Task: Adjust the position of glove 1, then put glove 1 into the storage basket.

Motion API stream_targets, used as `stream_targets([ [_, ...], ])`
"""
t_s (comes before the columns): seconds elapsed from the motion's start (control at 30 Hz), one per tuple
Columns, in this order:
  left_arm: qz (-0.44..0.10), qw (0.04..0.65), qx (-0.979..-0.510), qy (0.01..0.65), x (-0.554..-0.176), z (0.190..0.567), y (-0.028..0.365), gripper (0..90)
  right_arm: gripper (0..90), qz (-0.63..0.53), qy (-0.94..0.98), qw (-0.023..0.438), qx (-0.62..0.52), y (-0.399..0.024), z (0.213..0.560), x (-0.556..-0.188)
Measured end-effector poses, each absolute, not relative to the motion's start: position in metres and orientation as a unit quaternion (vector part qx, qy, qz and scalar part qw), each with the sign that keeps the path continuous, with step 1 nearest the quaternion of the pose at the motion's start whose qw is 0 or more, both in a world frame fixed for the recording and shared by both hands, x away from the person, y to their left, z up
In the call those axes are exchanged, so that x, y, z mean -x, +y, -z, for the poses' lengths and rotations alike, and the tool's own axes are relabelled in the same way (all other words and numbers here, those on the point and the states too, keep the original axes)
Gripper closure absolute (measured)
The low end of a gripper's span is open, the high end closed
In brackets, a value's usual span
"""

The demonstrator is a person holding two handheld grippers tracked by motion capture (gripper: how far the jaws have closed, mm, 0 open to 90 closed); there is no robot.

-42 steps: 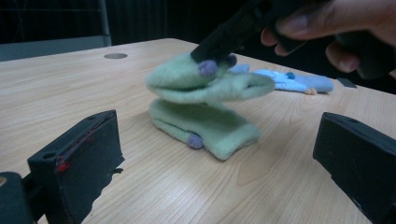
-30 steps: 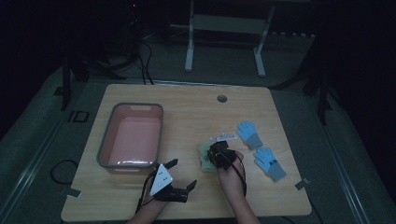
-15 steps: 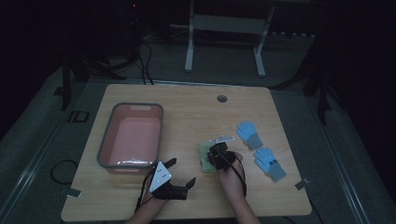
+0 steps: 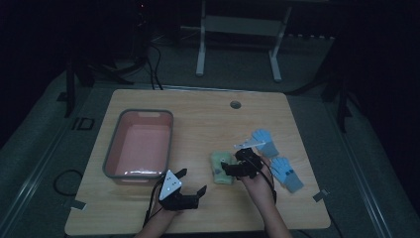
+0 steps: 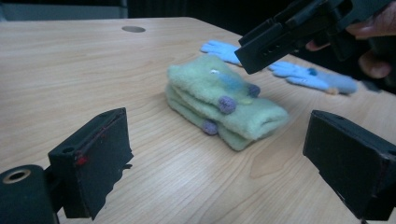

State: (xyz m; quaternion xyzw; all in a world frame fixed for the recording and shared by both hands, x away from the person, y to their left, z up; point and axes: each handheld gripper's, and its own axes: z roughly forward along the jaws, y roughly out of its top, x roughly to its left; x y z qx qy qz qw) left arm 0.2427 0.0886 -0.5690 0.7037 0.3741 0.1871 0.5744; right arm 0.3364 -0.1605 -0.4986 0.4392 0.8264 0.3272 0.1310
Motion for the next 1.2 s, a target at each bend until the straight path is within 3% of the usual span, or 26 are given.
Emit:
stream_targets([
  [0.1,-0.175,0.584,-0.697,0.377,-0.244,0.57,0.091,8.2,18.4,-0.347,0.826,0.097,-0.433,-0.165,0.502,-0.339],
  [0.27,-0.177,0.582,-0.701,0.373,-0.243,0.569,0.092,8.1,20.6,-0.368,0.839,0.083,-0.392,-0.172,0.506,-0.341],
  [0.43,-0.164,0.56,-0.731,0.354,-0.243,0.568,0.088,8.1,14.8,-0.388,0.842,0.093,-0.364,-0.182,0.503,-0.341],
  [0.57,-0.151,0.531,-0.777,0.302,-0.242,0.567,0.081,8.2,13.4,-0.379,0.85,0.081,-0.357,-0.19,0.502,-0.344],
  [0.73,-0.152,0.517,-0.798,0.268,-0.24,0.567,0.075,8.3,12.4,-0.408,0.835,0.035,-0.367,-0.199,0.506,-0.346],
  [0.8,-0.146,0.516,-0.801,0.268,-0.242,0.566,0.075,8.5,15.4,-0.405,0.84,0.034,-0.361,-0.199,0.506,-0.346],
  [0.9,-0.133,0.513,-0.807,0.259,-0.243,0.566,0.074,11.4,30.1,-0.398,0.845,0.052,-0.354,-0.201,0.504,-0.35],
  [1.03,-0.123,0.504,-0.822,0.236,-0.251,0.562,0.065,12.5,39.5,-0.401,0.842,0.058,-0.356,-0.2,0.502,-0.358],
  [1.2,-0.142,0.498,-0.829,0.21,-0.264,0.554,0.049,15.5,42.1,-0.393,0.848,0.052,-0.35,-0.192,0.503,-0.37],
])
